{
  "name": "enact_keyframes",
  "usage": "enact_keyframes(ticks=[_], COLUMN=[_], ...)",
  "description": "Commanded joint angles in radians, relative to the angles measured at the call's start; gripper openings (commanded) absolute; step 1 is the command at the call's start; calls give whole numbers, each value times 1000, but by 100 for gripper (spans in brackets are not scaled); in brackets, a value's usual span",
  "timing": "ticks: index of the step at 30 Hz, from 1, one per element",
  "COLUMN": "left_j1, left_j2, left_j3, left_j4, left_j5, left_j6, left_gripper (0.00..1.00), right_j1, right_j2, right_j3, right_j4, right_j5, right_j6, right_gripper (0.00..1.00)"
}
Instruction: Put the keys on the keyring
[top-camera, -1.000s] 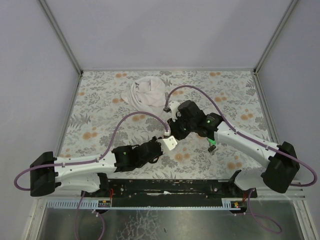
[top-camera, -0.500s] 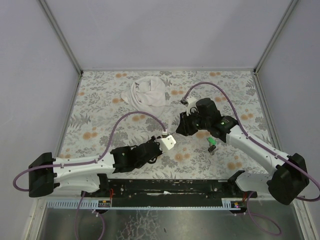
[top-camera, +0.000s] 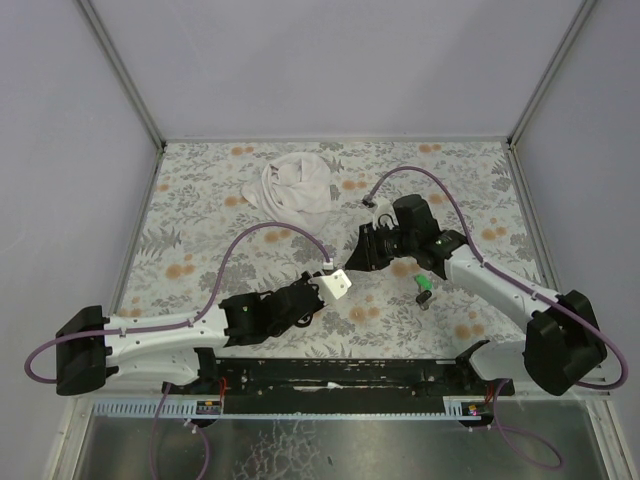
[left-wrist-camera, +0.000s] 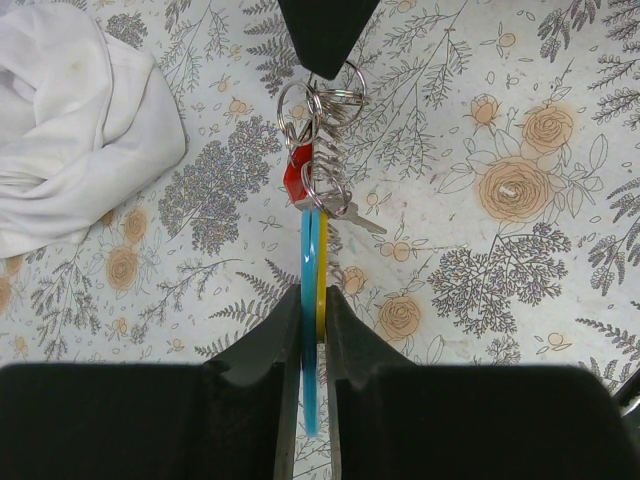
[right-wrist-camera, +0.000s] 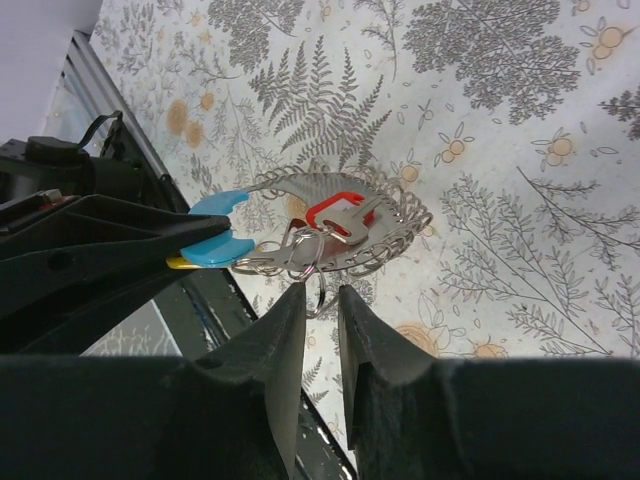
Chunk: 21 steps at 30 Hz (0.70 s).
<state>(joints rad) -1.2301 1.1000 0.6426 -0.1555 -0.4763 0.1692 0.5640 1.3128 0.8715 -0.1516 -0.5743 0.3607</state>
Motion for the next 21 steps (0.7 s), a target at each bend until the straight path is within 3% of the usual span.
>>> enact_keyframes(ticks=[1,21], left_j1=[-8,-8], left_j2=[-15,-26], left_j3=[-4,-11], left_j4=[91,94], left_j5=[-29,-33], left_j6=[-7,-8], left_gripper=[0,0], right_j1=[-6,-7], right_j2=[10,40], right_j3=[8,7], right_j4=[55,44], right_j5=[-65,-86], right_j6=[29,22], right_gripper=[26,13])
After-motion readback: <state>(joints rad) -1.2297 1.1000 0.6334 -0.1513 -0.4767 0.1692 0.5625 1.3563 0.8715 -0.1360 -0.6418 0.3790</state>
